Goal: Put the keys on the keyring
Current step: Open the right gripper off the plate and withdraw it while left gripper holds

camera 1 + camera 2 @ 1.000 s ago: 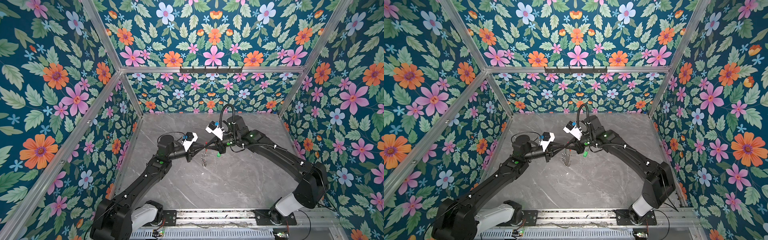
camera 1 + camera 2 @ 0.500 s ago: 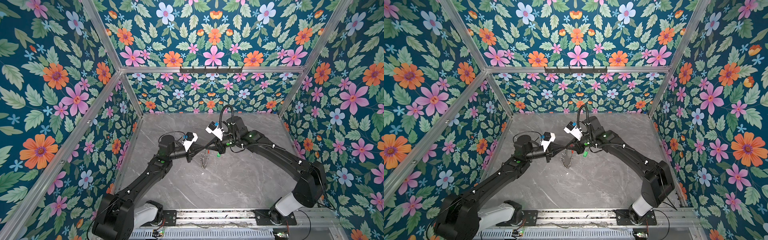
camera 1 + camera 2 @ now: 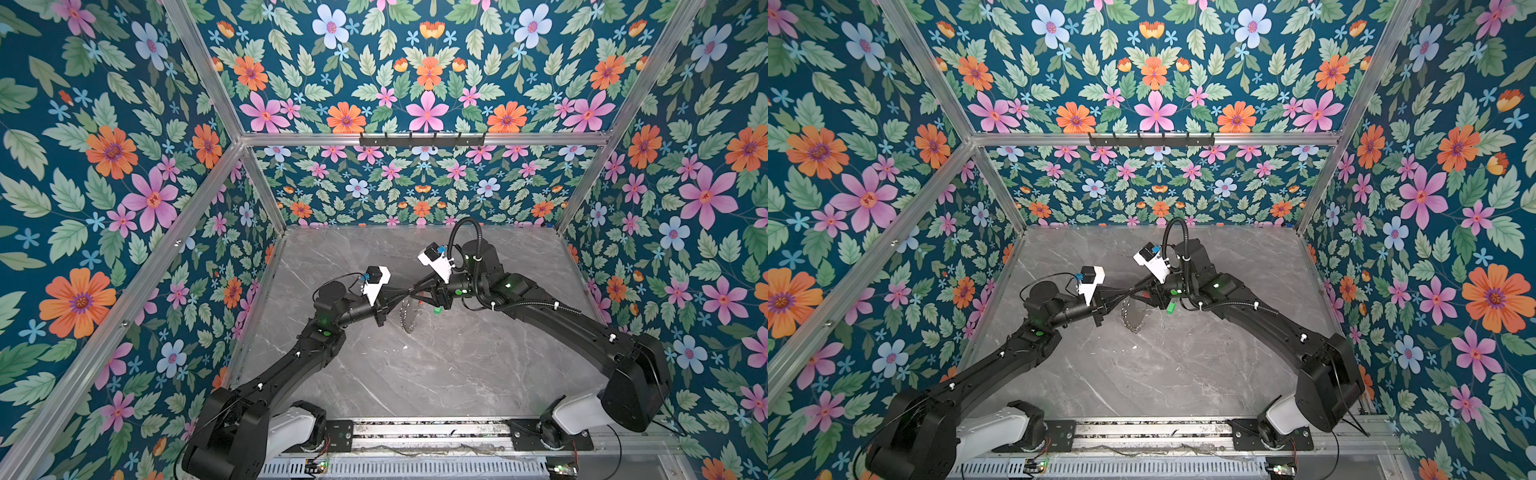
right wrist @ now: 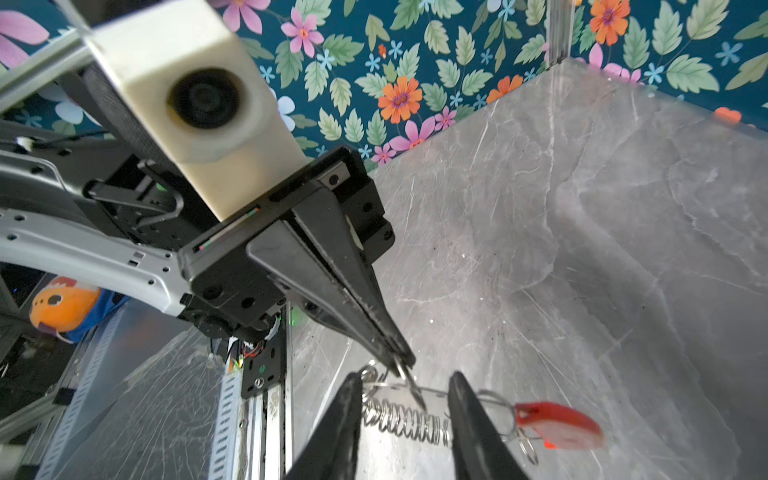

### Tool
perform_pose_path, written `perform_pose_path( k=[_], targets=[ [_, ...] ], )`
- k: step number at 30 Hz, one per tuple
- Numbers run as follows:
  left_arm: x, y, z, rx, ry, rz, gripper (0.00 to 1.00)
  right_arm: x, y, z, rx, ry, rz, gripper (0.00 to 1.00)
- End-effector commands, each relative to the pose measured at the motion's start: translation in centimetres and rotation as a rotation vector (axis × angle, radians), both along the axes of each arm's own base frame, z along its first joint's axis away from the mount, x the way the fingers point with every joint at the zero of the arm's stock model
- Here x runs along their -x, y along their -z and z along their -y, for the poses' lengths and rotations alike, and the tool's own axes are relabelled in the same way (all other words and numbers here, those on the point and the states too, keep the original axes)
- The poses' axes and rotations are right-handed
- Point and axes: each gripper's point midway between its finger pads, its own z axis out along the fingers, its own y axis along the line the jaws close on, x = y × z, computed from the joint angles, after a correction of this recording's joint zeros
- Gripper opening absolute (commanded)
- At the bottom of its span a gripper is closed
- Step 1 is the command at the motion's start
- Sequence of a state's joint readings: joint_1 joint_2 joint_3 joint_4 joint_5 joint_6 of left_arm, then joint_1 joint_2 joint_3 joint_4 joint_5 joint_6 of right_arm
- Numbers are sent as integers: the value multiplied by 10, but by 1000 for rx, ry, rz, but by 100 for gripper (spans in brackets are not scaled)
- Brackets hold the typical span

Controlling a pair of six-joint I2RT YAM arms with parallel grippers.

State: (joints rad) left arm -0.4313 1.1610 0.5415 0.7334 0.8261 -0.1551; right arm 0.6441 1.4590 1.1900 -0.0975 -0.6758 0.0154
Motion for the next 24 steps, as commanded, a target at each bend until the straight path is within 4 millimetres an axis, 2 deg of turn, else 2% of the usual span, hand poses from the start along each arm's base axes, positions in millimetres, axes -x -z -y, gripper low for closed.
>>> perform_pose_path(
  k=[1, 6, 9, 10, 16, 20, 24],
  targets=[
    [-7, -36, -7, 157, -56, 36, 0, -11, -23, 3, -75, 78, 70, 35],
    [-10, -58, -18, 315, -114, 30, 0, -18, -35, 20, -139, 209, 126, 37],
    [-7, -70, -20, 412, -113, 38, 0, -23, -41, 24, -194, 267, 111, 28],
    [-6, -73, -18, 430, -103, 38, 0, -23, -43, 23, -204, 264, 95, 25],
    [2, -83, 1, 490, -68, 56, 0, -24, -45, 7, -243, 206, 36, 18],
    [4, -85, 9, 533, -33, 51, 0, -17, -48, -5, -275, 153, 24, 15],
    [1, -84, 8, 555, -41, 43, 0, -19, -47, -1, -268, 183, 25, 13]
  ],
)
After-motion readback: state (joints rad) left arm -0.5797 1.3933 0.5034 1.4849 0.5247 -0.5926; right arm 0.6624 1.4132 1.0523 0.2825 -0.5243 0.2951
